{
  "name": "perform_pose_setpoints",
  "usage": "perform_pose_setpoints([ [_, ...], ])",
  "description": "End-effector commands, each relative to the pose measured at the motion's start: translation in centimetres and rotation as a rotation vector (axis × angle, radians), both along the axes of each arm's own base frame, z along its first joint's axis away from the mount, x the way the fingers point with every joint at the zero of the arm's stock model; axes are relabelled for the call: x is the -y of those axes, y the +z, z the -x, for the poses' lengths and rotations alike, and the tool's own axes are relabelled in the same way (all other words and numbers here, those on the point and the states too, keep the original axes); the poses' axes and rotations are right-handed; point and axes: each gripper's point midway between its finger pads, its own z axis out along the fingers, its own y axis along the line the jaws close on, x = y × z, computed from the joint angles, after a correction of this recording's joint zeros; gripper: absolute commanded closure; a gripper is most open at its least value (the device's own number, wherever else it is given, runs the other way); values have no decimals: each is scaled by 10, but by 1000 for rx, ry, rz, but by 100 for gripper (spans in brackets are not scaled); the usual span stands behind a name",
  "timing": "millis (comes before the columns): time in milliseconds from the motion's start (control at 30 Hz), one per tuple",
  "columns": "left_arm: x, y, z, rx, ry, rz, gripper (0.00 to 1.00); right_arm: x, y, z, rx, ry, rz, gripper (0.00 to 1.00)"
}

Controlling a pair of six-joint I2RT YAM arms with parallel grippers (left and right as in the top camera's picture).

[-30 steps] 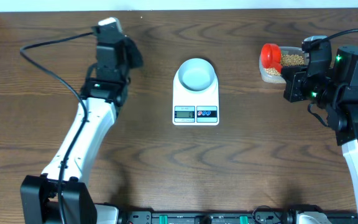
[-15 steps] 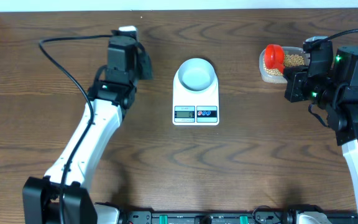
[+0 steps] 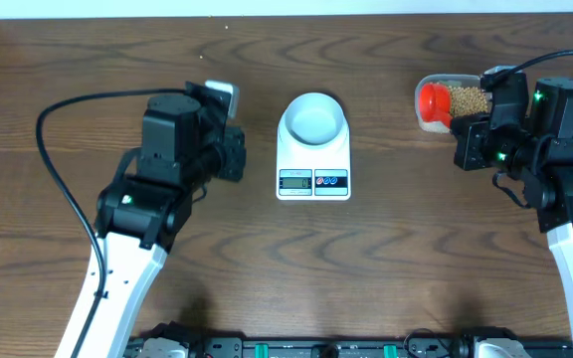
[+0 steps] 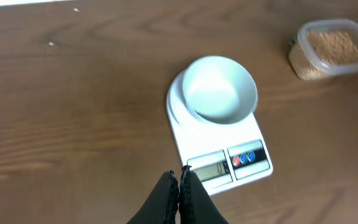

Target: Scoop item into bowl and weigh 50g on scale

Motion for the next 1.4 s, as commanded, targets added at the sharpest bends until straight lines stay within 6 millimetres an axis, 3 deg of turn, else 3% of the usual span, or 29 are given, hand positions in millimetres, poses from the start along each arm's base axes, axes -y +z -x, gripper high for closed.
perform_pose_setpoints([
  [0,11,1,8,4,-81,-16,93,-8,8,-1,23,41,-7,99],
  [367,14,-16,4,-23,-137,-75,92,-7,7,1,13,41,-7,99],
  [567,12,-28,12,-84,-140,-88,93,-7,7,1,13,41,-7,99],
  [867,13,-26,10,-68,-142,-85,93,-7,7,1,13,41,-7,99],
  [1000,26,-25,18,-52,-271,-85,93,-7,7,1,13,41,-7,99],
  [1233,27,-25,19,-51,-282,-81,92,-7,7,1,13,41,-7,99],
  [1333,27,-25,19,-52,-280,-83,83,-7,7,1,13,41,-7,99],
  [1367,27,-25,20,-54,-279,-84,75,-7,7,1,13,41,-7,99],
])
